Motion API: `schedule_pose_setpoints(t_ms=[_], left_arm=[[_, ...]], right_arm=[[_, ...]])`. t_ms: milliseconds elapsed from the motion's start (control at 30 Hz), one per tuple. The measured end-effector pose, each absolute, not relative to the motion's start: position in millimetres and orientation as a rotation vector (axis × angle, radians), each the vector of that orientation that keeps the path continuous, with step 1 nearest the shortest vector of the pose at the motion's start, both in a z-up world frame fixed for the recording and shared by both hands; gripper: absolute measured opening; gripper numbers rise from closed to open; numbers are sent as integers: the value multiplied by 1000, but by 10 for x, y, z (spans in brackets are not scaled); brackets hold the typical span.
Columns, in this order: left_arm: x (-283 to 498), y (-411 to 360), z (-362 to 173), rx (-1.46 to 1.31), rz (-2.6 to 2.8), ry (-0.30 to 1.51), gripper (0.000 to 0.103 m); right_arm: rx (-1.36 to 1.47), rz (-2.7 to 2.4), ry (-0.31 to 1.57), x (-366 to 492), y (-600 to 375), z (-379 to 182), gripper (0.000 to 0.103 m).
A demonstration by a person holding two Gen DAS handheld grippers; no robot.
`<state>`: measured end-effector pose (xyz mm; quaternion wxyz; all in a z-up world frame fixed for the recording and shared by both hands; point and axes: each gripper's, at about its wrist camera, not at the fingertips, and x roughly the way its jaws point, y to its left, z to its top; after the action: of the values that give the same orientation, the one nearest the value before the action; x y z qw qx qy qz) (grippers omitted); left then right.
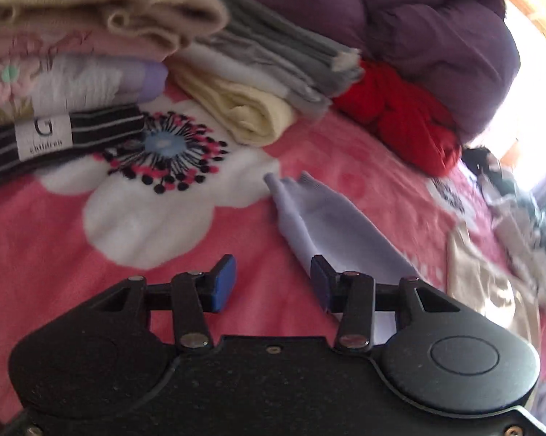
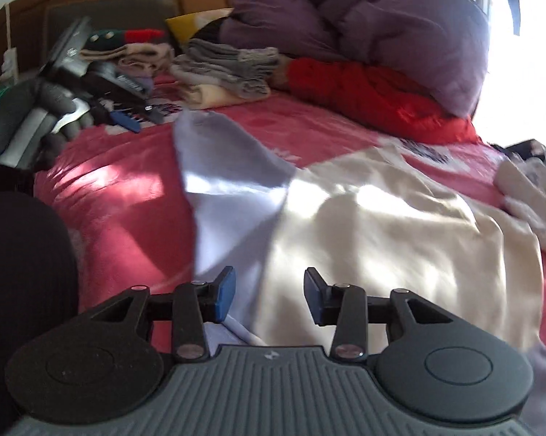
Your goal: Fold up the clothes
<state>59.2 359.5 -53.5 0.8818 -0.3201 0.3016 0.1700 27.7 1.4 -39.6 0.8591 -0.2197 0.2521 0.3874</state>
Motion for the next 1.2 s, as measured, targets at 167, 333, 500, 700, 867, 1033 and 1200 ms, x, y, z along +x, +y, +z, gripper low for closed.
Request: schedule_pose_setpoints(t_ms=[167,333,500,700,867,1033,1200], left_arm=[[888,3796,-666,-766,324,598,44],[1103,3841,-650,-685,348,602,5],[1132,3932,-559,-623,294,569,4],[1012,3851,-578,-529,407,605,18],[647,3384,-186,-532,335,510,32],[398,2631,169,-573,145,442,50],[349,1605,211,-452,-12,510,53]], right_arm=[[-682,760,502,148,595,-692,45],[-660,751,495,139,611,-723,4],[-748,822,467,-71,605,-750,4],[-710,858,446,-222,578,-708,28],[-463,839,525,-240,153,-481,33],[-114,693,648,-15,-697,-288,36],[199,500,677,134,-1677,-174,41]])
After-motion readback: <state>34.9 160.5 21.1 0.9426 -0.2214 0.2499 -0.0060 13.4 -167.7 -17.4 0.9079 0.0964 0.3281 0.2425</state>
